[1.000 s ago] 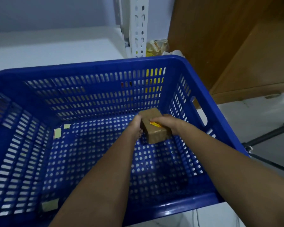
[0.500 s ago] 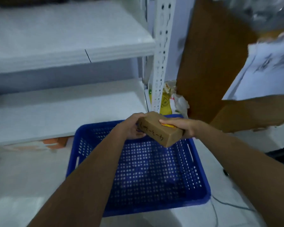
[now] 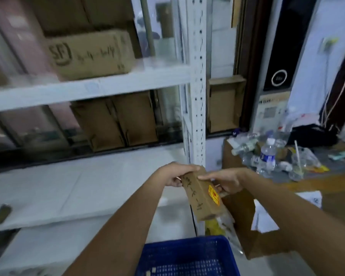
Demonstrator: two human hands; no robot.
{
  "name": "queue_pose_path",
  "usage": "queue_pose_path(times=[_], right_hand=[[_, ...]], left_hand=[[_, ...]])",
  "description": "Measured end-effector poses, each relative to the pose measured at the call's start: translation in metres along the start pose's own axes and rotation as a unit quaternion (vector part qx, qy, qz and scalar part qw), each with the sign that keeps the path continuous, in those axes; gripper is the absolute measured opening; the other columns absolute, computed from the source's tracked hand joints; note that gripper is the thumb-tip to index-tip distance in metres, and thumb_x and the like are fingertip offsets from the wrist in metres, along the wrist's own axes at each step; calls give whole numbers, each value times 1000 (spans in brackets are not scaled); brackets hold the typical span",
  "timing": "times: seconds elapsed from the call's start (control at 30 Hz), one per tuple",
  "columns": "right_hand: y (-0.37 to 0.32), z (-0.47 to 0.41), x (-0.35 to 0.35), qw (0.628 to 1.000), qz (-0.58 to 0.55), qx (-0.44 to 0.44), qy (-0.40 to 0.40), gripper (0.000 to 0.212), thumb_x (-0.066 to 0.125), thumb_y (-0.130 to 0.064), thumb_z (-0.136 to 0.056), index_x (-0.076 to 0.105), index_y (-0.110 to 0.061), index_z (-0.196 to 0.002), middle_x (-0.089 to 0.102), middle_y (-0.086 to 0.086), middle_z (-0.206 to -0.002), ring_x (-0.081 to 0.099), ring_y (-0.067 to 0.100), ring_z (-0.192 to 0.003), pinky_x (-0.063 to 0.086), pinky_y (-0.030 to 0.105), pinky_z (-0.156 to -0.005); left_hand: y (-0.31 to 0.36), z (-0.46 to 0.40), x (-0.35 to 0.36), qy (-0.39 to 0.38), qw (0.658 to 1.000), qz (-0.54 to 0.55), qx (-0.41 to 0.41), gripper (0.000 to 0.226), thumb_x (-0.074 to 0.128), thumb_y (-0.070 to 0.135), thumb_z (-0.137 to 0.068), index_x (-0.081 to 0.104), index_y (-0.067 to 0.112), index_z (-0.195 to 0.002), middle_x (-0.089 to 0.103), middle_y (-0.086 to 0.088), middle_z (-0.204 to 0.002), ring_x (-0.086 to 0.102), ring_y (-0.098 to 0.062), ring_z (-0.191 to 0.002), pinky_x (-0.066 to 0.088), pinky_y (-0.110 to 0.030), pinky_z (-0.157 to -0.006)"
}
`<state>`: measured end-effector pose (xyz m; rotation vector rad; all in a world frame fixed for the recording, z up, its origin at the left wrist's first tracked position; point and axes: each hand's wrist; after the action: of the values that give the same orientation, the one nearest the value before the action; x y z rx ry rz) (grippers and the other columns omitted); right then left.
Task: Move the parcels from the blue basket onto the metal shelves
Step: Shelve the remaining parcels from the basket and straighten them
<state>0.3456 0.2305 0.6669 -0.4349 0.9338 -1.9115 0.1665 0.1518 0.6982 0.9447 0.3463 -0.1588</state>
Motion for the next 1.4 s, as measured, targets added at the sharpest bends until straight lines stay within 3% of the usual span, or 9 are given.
queue_pose_path(times=[0.17,0.23,0.33,0.43,0.5,0.67,0.9,1.13,1.4], right_hand=[[-81,63,2,991,-33,-130,16,72,91,-47,-54,62,-24,-116,70,5,-113,67,22,-105,57,39,-88],[-98,75,4,975,-97,-198,29,73,93,-40,-54,64,-20,-119,71,9,-113,67,26,-108,56,46,-91],[-112,79,12,933,-241,-266,14,72,93,-29,-52,66,-13,-117,70,13,-112,66,29,-108,56,47,-84],[-123,74,33,901,-309,-303,-36,46,94,-26,-45,77,-16,-87,73,7,-88,69,18,-90,59,37,-76],[-134,67,54,893,-327,-304,-56,46,88,-18,-57,72,-10,-99,73,9,-90,69,18,-88,58,32,-79],[-152,45,120,908,-296,-281,-96,50,66,0,-73,54,-2,-121,66,18,-110,64,27,-104,51,37,-91],[-173,33,217,934,-253,-211,-134,37,74,-30,-78,67,-11,-110,63,20,-102,65,28,-93,58,37,-73],[-202,-3,336,952,-211,-218,-45,62,70,-8,-85,40,3,-138,61,27,-125,60,37,-116,49,48,-98],[-236,-54,467,949,-209,-229,51,67,81,-14,-76,37,-7,-126,62,15,-118,66,28,-102,56,39,-77]], left_hand=[[102,83,-27,81,981,-128,123,53,70,59,-68,66,13,-93,63,-15,-87,59,-10,-62,38,-22,-46],[119,110,-45,110,979,-70,155,40,66,60,-74,59,20,-74,46,7,-71,56,-14,-66,40,-27,-61],[118,131,-78,167,972,38,161,59,56,58,-84,60,8,-114,64,-12,-110,60,-22,-94,43,-29,-78],[85,149,-97,172,977,114,60,78,52,62,-83,40,10,-140,49,-13,-138,51,-22,-108,43,-34,-94],[60,161,-103,126,970,209,-22,80,52,68,-79,43,12,-136,46,-18,-138,52,-27,-112,43,-40,-98],[4,192,-127,118,872,475,-2,40,63,38,-85,53,6,-106,58,-20,-105,62,-35,-92,59,-37,-61],[-86,235,-186,247,882,399,41,30,61,31,-90,53,15,-113,65,-13,-102,63,-25,-98,56,-36,-79],[-173,258,-265,270,874,396,77,32,59,26,-92,48,13,-120,66,-9,-102,62,-26,-104,55,-34,-75],[-275,277,-380,248,879,399,84,44,62,24,-91,46,9,-129,61,-13,-118,61,-28,-107,54,-39,-90]])
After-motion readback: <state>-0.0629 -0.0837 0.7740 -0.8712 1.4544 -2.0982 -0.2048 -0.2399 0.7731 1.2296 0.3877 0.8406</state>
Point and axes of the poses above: each hand's wrist, its own z-axis away from the middle knuckle, its own x-axis out of the palm, y = z × x
